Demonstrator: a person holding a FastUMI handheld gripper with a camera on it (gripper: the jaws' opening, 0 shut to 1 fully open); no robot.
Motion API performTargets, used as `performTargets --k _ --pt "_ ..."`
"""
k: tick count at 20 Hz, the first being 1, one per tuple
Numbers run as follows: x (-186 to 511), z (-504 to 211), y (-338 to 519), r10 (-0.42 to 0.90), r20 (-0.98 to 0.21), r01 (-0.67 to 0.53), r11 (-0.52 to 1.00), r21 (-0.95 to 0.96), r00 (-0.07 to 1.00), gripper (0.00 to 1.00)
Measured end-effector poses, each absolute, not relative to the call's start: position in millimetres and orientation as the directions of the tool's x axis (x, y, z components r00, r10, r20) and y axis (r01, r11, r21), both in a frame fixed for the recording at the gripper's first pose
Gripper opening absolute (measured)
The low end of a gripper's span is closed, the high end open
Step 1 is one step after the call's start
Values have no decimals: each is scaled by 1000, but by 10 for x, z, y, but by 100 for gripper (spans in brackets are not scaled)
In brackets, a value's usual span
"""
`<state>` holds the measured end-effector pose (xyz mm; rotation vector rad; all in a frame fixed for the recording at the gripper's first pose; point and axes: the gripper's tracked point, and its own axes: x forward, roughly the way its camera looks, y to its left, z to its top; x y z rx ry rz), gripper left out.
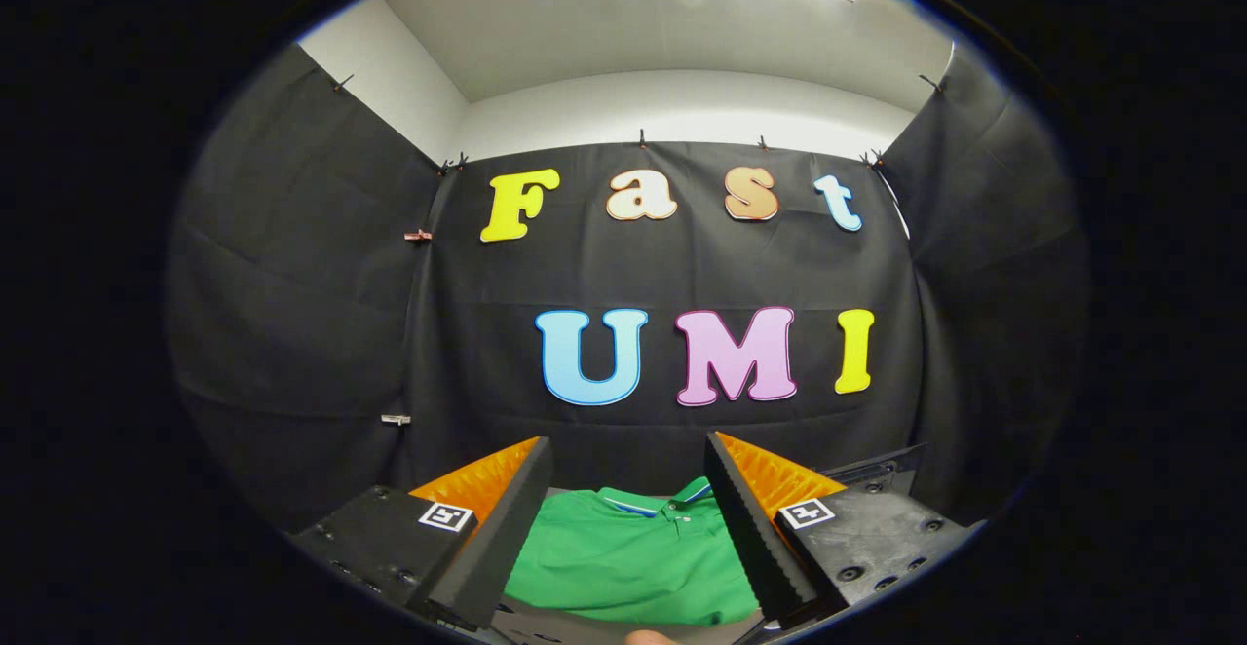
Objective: Put the clothes into the washing machine and then close the washing machine lid.
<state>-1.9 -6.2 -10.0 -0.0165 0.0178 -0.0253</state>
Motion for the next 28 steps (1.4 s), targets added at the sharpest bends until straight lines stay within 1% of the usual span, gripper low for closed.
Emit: performTargets --k 7,16,19,24,28 --pt "-15 -105 -82 -36 -23 35 999 -23 999 98" --pt "146 -170 -140 -30 -67 27 999 -38 997 98" --pt "273 -337 -169 -10 -159 7 1000 -15 987 98" --pt "637 -573 -362 -46 -286 46 999 -9 957 97" --pt "965 -908 -470 -49 -452 34 999 -41 891 98"
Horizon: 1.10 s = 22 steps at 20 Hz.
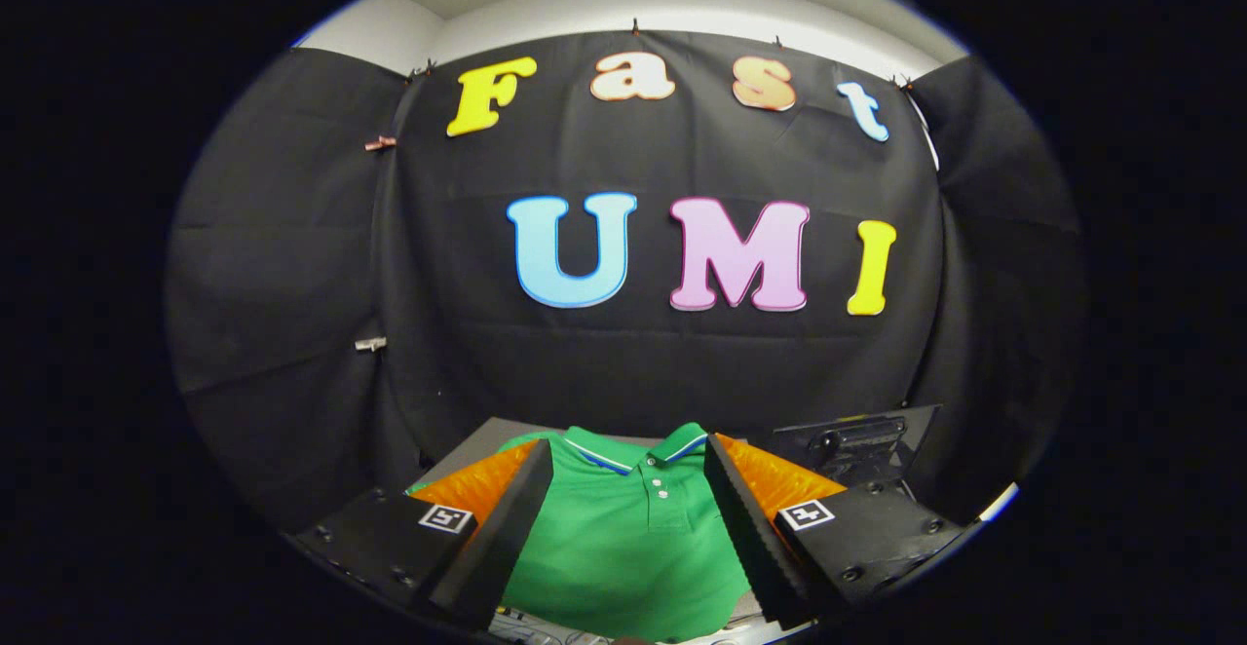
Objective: Put the clothes into the washing machine and then close the washing machine lid.
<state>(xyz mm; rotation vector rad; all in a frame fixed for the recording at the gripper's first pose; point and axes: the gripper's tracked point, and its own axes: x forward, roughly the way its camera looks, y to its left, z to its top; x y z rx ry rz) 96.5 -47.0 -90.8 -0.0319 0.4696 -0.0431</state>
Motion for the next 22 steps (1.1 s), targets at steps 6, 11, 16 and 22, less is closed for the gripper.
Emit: performTargets --k 6,11,16,22 --pt "1236 -1541 -529 -24 -708 -41 996 -74 706 98" --pt "899 -2111 -534 14 -930 41 999 31 367 99" --pt "815 -2256 -534 -22 -975 120 993 5 220 99" --pt "796 -2324 -523 23 -980 63 997 36 198 35"
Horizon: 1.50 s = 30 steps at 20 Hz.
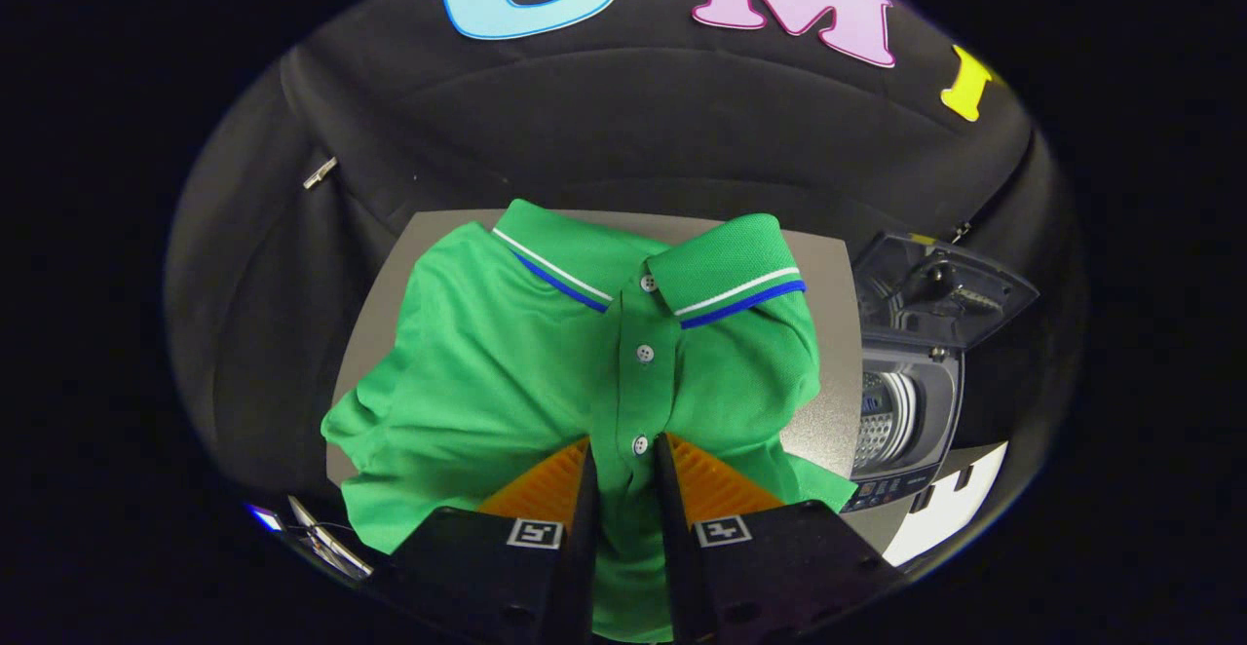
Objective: Put the clothes into the washing machine and then close the washing machine lid.
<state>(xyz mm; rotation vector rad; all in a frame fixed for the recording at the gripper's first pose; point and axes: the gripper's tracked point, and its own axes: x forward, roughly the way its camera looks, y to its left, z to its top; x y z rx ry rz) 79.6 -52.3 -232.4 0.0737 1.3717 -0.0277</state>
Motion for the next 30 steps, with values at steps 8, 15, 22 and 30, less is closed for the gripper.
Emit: performTargets --k 8,15,22,30 --pt "941 -2050 -501 94 -965 106 987 124 245 5" --pt "1169 -1380 -207 192 -905 29 975 219 380 5" --pt "1266 -950 36 233 -870 -31 969 245 434 5" --pt "1273 -876 -398 188 -876 13 976 216 444 5"
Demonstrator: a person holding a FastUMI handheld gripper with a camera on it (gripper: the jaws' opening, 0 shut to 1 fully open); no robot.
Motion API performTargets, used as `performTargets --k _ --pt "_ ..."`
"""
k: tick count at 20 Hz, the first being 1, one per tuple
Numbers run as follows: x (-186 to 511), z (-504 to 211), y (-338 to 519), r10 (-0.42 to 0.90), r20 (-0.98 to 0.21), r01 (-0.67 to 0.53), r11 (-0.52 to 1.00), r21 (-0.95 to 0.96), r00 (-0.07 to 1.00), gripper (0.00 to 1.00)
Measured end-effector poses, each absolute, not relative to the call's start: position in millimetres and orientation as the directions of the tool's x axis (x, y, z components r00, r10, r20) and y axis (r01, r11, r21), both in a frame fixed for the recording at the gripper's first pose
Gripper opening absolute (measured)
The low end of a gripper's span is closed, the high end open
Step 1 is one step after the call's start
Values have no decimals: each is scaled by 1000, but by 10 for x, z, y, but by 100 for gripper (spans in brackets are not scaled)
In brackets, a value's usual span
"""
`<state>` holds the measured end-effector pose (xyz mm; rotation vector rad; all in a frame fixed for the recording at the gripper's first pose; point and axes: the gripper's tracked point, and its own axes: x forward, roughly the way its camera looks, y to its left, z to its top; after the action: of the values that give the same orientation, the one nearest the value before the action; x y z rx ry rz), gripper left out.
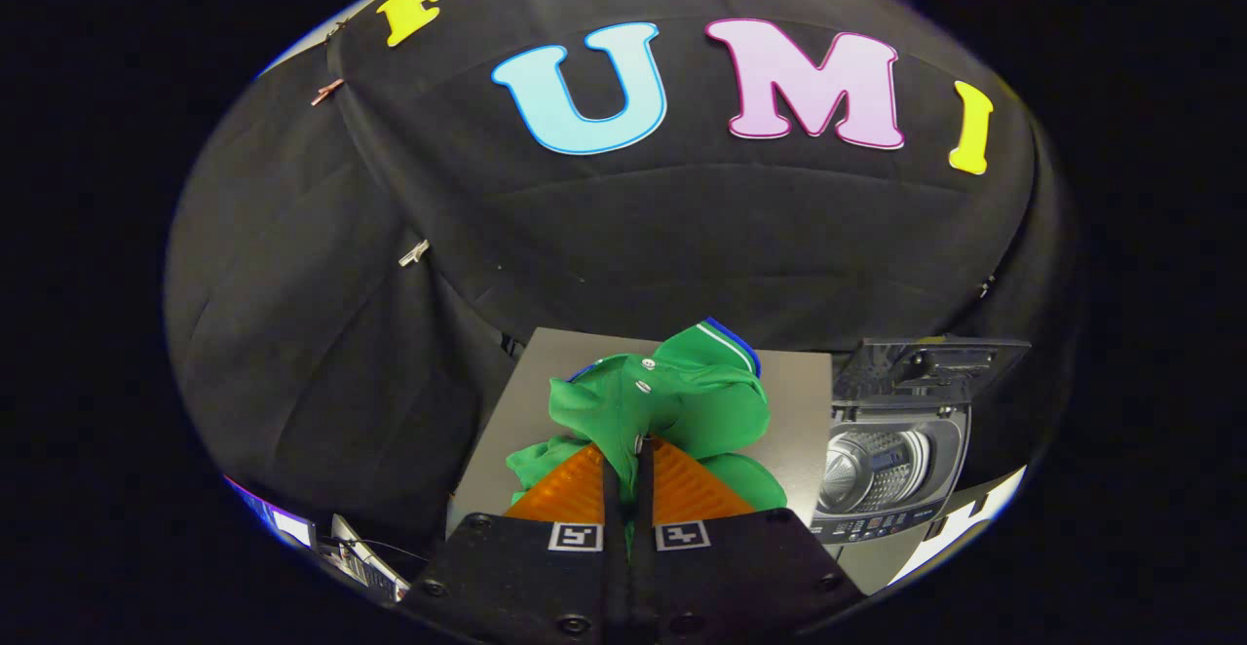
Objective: Put the clothes into the washing machine and then close the washing machine lid.
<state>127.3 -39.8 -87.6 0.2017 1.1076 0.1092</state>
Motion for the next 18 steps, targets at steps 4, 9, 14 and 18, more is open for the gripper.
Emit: performTargets --k 4,9,14,18 --pt "1258 -736 -877 170 -876 34 978 207 452 5" --pt "1318 -613 -1689 138 -863 31 984 175 486 5" --pt "1360 -607 -2569 110 -863 91 980 177 493 5" --pt "1386 -635 -3138 116 -847 126 970 209 518 5"
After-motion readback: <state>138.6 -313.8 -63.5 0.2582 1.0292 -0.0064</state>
